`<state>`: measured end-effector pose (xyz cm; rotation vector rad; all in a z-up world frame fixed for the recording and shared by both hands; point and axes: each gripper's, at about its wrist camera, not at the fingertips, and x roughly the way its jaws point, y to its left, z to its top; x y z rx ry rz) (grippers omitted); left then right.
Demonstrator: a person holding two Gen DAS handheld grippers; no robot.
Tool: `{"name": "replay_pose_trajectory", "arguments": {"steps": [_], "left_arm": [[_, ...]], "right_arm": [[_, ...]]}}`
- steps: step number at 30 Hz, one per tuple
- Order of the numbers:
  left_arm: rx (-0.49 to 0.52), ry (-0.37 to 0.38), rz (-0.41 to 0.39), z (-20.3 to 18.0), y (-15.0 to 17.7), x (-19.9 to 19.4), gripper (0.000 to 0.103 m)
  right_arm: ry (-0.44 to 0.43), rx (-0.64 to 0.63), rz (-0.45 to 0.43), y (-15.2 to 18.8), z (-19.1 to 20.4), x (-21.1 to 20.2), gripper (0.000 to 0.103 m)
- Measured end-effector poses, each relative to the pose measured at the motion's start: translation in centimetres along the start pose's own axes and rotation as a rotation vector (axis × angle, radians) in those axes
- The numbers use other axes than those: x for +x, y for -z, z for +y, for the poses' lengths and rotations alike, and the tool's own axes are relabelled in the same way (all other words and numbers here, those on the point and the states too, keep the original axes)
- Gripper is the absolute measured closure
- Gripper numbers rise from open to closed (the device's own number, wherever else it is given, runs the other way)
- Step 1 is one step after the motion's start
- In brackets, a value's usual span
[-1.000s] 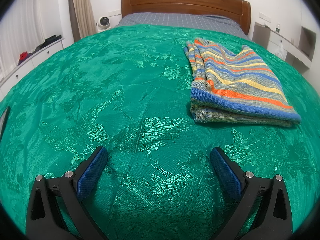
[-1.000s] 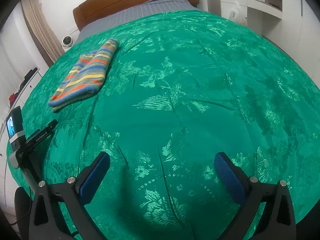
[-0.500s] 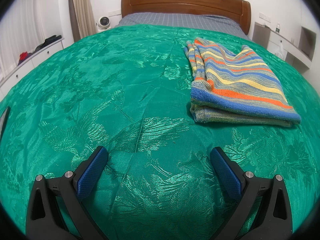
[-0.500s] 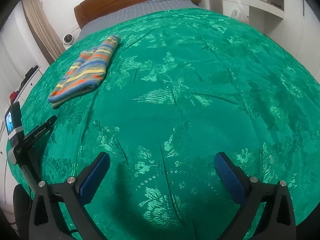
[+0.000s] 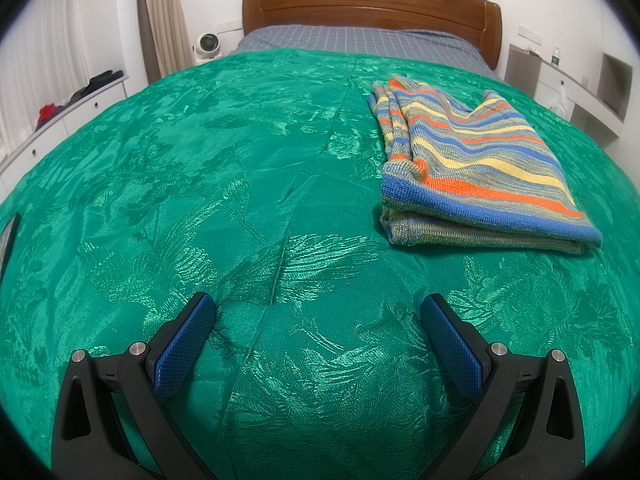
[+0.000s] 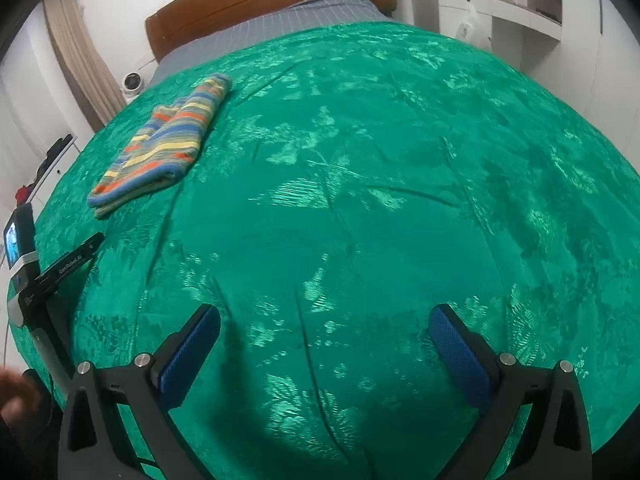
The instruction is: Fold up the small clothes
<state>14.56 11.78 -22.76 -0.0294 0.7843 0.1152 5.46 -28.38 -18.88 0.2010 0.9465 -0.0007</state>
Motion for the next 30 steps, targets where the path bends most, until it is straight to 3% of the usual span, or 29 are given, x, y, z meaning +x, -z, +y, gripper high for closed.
{"name": "replay_pose_trajectory", "arguments": {"steps": [16,22,27,30], "left_arm": [[0.002,0.0,0.004,0.0,0.1,0.0,0.0],[0.047,0.025,0.097,-0.1,-1.0,0.5,0.0],[-0.042,0.09,0.208,1.1,-1.9,1.2,0.0],[0.005,0.091,0.266,0.6,-2.4,1.5,0.0]], "right_arm": [[-0.011,-0.013,0.008,0.0,1.1,-0.1,0.001],[-0.016,-0.027,0.01,0.0,1.5,0.0,0.001],[-0.031,-0.046,0.014,-0.3,1.8,0.1,0.001],[-0.07,-0.068,0.015,-1.0,2.1,0.2,0.001]]}}
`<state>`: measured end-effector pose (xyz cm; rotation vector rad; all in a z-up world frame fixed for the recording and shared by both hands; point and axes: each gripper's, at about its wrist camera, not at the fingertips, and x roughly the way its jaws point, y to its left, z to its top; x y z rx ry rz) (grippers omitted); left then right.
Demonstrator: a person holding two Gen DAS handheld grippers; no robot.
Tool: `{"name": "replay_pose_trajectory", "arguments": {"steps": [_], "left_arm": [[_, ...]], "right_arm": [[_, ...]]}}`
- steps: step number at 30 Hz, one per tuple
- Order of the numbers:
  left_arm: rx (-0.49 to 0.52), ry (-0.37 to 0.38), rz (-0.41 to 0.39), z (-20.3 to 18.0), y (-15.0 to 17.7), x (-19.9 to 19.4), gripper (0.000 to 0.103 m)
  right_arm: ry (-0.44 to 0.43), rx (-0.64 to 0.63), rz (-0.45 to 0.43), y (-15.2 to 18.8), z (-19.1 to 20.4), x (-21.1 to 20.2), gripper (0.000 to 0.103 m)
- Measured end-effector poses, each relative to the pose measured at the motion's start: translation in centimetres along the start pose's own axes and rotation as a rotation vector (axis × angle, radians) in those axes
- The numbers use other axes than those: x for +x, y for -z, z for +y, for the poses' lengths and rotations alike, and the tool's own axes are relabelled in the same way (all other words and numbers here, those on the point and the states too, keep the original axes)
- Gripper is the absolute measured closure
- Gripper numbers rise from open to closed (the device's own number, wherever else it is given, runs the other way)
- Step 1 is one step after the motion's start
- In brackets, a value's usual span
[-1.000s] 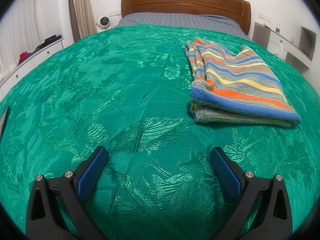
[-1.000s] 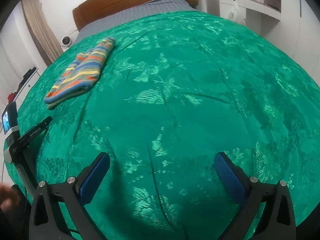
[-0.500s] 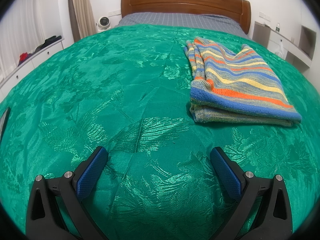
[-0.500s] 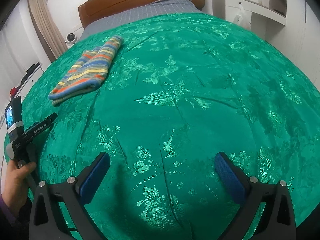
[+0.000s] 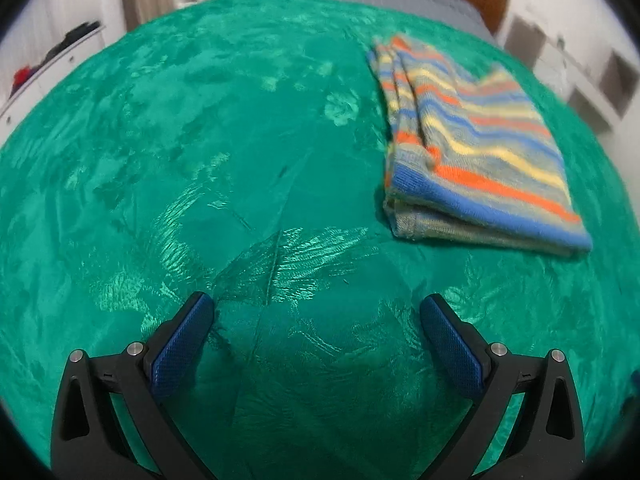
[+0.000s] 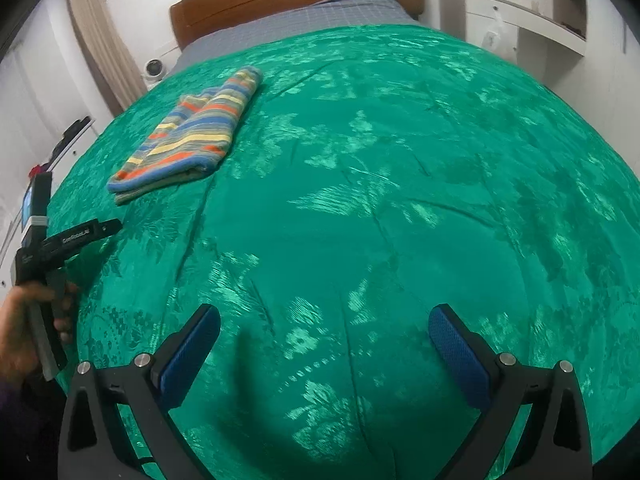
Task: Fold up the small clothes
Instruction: 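Grasp the sweater end with the left gripper while the right gripper grasps its other end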
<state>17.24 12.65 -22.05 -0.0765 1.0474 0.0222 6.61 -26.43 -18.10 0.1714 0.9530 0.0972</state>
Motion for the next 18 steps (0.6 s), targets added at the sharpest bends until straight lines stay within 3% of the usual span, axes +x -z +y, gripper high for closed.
{"name": "replay_pose_trajectory", "arguments": {"steps": [2,4,6,9,11,14,16,18], "left_arm": [[-0.001,0.101,0.019,0.6,-1.2,-1.5,0.005],[-0.059,0.255,-0.071,2.1,-3.2,-4.1,0.004],[-0.06,0.332,-0.137,2.4,-6.4,-5.7,0.001],[0.016,0.43,-0.065,0.3,-11.7,-3.0,0.001],[0.046,0.411,-0.004,-1.0,-13.7,0.0,0.002],[0.037,0.337,0.07,-1.7,-15.7,4.5,0.004],[0.008,0.347,0.117,-1.6,-16.3,6.3,0.005],[-0.001,0.366,0.143,-1.5,-16.4,7.3,0.005]], "right_arm": [[-0.048,-0.014,-0.008,-1.3,-0.1,-0.1,0.001],[-0.083,-0.039,-0.036,-3.2,-0.3,-0.3,0.001],[-0.119,-0.064,-0.058,-6.6,-0.3,0.3,0.001],[-0.26,-0.049,-0.065,-12.5,0.6,2.5,0.001],[-0.406,-0.014,-0.035,-16.7,1.7,5.7,0.001],[-0.488,-0.034,0.051,-20.9,4.2,11.2,0.006],[-0.515,-0.034,0.109,-22.2,5.4,14.5,0.02],[-0.525,-0.023,0.183,-23.0,6.3,18.1,0.023]]}}
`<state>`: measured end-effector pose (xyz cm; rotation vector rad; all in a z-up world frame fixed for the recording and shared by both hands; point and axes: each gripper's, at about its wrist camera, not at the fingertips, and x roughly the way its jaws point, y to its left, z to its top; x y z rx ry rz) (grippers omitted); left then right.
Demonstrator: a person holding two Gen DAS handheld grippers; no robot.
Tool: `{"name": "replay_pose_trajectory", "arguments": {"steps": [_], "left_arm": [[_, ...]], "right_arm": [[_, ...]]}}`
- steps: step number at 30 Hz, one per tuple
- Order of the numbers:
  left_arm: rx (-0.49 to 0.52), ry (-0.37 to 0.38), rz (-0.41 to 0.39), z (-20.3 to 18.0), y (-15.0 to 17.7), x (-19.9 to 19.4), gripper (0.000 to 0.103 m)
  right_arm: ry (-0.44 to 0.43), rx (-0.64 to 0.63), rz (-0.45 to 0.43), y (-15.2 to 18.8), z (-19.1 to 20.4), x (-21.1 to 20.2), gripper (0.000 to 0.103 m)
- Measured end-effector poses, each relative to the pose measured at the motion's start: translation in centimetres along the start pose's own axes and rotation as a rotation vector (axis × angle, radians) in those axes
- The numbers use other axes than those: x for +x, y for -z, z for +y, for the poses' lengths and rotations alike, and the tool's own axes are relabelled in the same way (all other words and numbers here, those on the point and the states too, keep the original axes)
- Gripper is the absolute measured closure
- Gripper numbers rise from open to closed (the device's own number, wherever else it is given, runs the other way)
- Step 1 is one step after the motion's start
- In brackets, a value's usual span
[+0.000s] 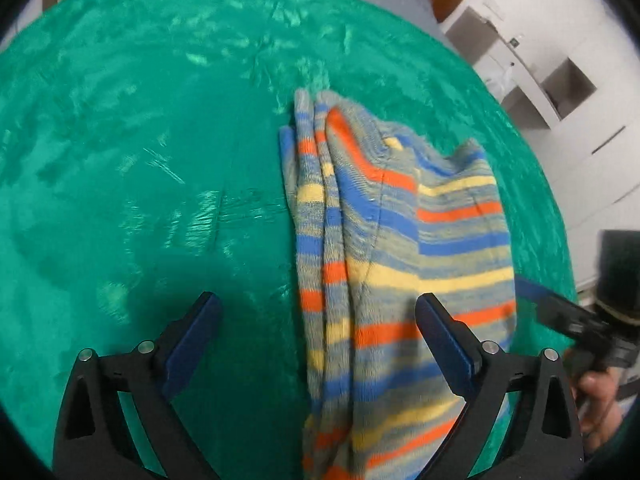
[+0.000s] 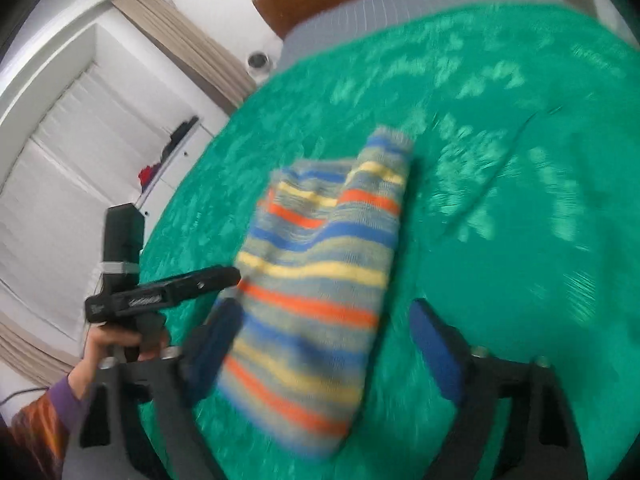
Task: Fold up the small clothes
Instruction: 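Grasp the sweater end with the left gripper while the right gripper grasps its other end, then fold the sweater end over onto itself and open both grippers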
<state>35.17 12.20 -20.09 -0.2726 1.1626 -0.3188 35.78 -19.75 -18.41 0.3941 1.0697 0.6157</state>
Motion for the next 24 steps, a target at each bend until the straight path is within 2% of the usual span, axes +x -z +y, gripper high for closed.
{"name": "replay_pose_trajectory", "arguments": {"steps": [2,3,4,5,6,8,10,11,14,16,18,19,20,21,22,24], "left_arm": [[0.021,0.006,0.012,-0.4,-0.2,0.6,0.006],[0.038,-0.002,0.013,-0.7,-0.3,0.7,0.009],[0.056,-0.015,0.013,-1.0,-0.1,0.9,0.037],[0.07,-0.007,0.022,-1.3,0.0,1.3,0.073],[0.06,0.038,0.033,-1.6,0.2,1.6,0.086],[0.082,-0.005,0.006,-2.5,0.3,1.4,0.087],[0.121,-0.053,-0.029,-3.6,0.5,0.6,0.088],[0.123,-0.052,-0.049,-4.0,0.5,-0.2,0.088],[0.117,-0.016,-0.108,-4.7,0.1,-3.0,0.088],[0.147,-0.029,-0.153,-5.6,-0.6,-4.5,0.088],[0.163,-0.067,-0.167,-6.4,-1.5,-4.4,0.078],[0.163,-0.09,-0.15,-6.3,-1.7,-4.0,0.059],[0.164,-0.153,-0.124,-6.4,-1.7,-3.0,0.034],[0.161,-0.215,-0.119,-6.2,-1.4,-2.4,0.026],[0.161,-0.258,-0.136,-6.1,-0.9,-2.2,0.025],[0.171,-0.279,-0.184,-5.7,1.1,-3.2,0.024]], "right_arm": [[-0.014,0.046,0.045,-0.5,-0.9,2.5,0.025],[-0.039,0.065,0.059,-0.5,-1.0,3.3,0.031],[-0.041,0.066,0.058,-0.6,-0.9,4.0,0.046],[-0.004,0.047,0.061,-0.6,-0.4,4.2,0.056],[0.053,0.012,0.059,-0.6,0.3,4.4,0.066],[0.22,-0.151,0.036,-0.1,3.7,4.5,0.074],[0.35,-0.332,-0.004,0.9,7.5,4.4,0.079],[0.367,-0.368,-0.023,1.3,8.4,4.1,0.079],[0.339,-0.376,-0.094,1.4,9.8,1.8,0.08],[0.303,-0.349,-0.134,0.9,9.9,0.0,0.08],[0.272,-0.305,-0.159,-0.2,9.4,-1.0,0.08],[0.262,-0.269,-0.163,-1.0,8.8,-1.0,0.075],[0.272,-0.228,-0.141,-1.7,7.9,-0.6,0.067],[0.311,-0.199,-0.117,-1.9,6.8,-0.8,0.037],[0.375,-0.179,-0.101,-1.7,5.9,-0.8,0.003],[0.446,-0.185,-0.112,-0.3,4.9,-1.8,0.001]]}}
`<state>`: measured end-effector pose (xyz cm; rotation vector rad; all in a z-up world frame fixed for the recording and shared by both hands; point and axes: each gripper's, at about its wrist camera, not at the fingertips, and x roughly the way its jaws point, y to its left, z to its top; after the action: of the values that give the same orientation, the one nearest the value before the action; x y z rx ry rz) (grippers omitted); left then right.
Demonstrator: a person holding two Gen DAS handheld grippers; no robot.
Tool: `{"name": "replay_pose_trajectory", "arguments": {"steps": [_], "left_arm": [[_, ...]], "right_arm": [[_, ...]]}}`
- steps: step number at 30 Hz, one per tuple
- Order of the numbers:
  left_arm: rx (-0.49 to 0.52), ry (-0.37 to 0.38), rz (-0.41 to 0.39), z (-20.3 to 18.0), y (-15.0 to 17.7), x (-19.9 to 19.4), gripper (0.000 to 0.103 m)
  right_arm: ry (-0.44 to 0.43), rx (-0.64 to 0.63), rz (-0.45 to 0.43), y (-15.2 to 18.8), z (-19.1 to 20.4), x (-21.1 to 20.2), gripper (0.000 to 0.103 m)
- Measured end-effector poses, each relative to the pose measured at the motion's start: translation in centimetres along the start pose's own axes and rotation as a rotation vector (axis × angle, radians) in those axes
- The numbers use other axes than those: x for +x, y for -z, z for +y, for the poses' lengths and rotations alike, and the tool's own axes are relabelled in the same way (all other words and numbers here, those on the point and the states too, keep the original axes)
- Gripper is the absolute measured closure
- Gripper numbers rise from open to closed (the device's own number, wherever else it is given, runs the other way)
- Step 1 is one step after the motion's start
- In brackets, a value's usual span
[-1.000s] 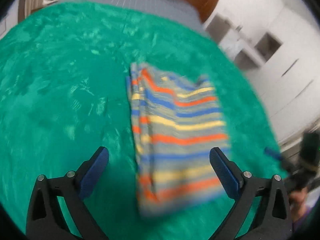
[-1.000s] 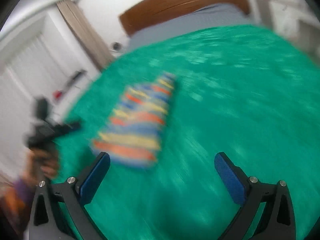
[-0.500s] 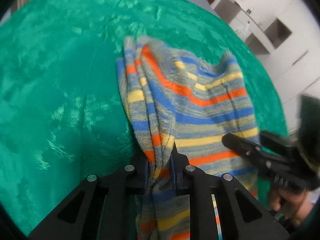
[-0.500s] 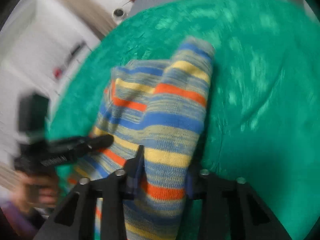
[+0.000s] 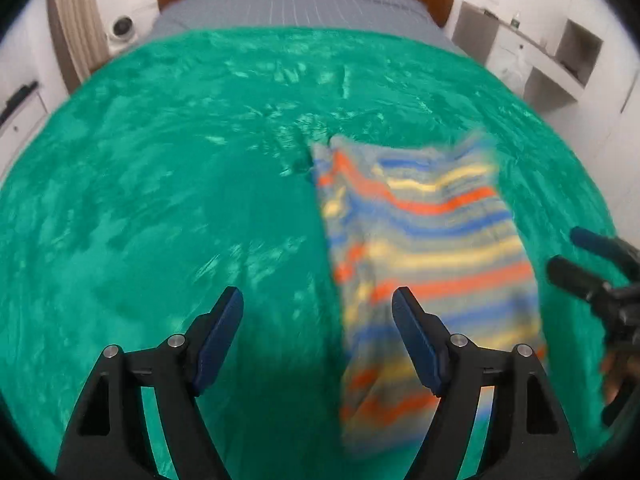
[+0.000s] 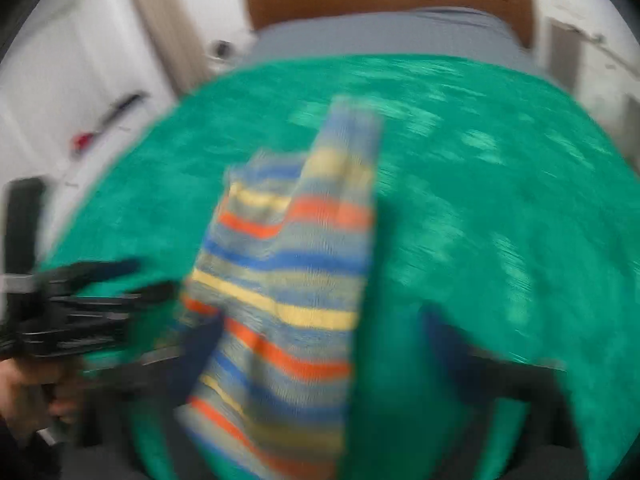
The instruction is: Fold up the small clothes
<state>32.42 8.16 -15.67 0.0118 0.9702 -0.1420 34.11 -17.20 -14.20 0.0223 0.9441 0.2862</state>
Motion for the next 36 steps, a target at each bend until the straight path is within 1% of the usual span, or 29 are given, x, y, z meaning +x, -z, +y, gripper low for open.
{"name": "replay_pose_trajectory", "arguments": {"steps": [1,3,5,6,7,10,12,15,17,19,22,26,29,31,34,36], "left_arm": [[0.0,-0.014,-0.028,0.0,1.1,-1.2,0.023],[0.007,-0.041,-0.073,-0.4,2.6,-3.4,0.018],[0.023,-0.085,-0.135,-1.0,3.9,-6.1,0.004],[0.032,-0.109,-0.163,-1.2,4.2,-7.0,0.003],[0.046,-0.142,-0.206,-2.0,4.9,-8.9,0.002],[0.055,-0.201,-0.269,-3.4,5.7,-12.2,0.002],[0.044,-0.217,-0.285,-3.7,6.0,-13.6,0.001],[0.032,-0.265,-0.314,-4.6,6.9,-15.9,0.0],[0.05,-0.281,-0.317,-5.3,7.4,-17.1,0.0],[0.051,-0.291,-0.303,-5.7,8.0,-18.0,0.0],[0.037,-0.267,-0.272,-6.1,8.9,-19.0,0.0],[0.012,-0.255,-0.227,-6.6,10.1,-20.2,0.0],[-0.006,-0.214,-0.19,-6.8,11.0,-21.0,0.0],[-0.014,-0.201,-0.169,-7.0,11.6,-21.4,0.0],[-0.009,-0.183,-0.155,-7.4,12.2,-22.2,0.0],[-0.006,-0.181,-0.156,-7.7,12.4,-22.5,0.0]], "right_arm": [[0.01,-0.015,0.002,1.2,-0.6,-0.8,0.001],[0.024,-0.024,0.008,2.9,-1.0,-2.3,0.001],[0.029,-0.031,-0.007,4.2,-1.2,-4.3,0.001],[0.031,-0.035,-0.018,4.8,-1.4,-5.4,0.001],[0.036,-0.041,-0.031,5.4,-1.2,-6.8,0.001],[0.051,-0.064,-0.086,6.6,-0.3,-10.9,0.001],[0.062,-0.079,-0.112,6.9,0.5,-12.8,0.001],[0.081,-0.104,-0.139,7.8,1.8,-15.5,0.001],[0.09,-0.117,-0.153,8.4,2.4,-16.7,0.001],[0.096,-0.128,-0.161,9.0,3.1,-17.9,0.001],[0.093,-0.129,-0.165,9.9,4.0,-19.2,0.001],[0.091,-0.133,-0.164,11.1,5.2,-21.1,0.001],[0.09,-0.135,-0.155,11.8,6.0,-22.0,0.001],[0.092,-0.128,-0.139,12.1,6.5,-22.6,0.001],[0.109,-0.116,-0.099,12.6,7.2,-23.4,0.001],[0.116,-0.11,-0.095,12.9,7.4,-23.7,0.001]]}}
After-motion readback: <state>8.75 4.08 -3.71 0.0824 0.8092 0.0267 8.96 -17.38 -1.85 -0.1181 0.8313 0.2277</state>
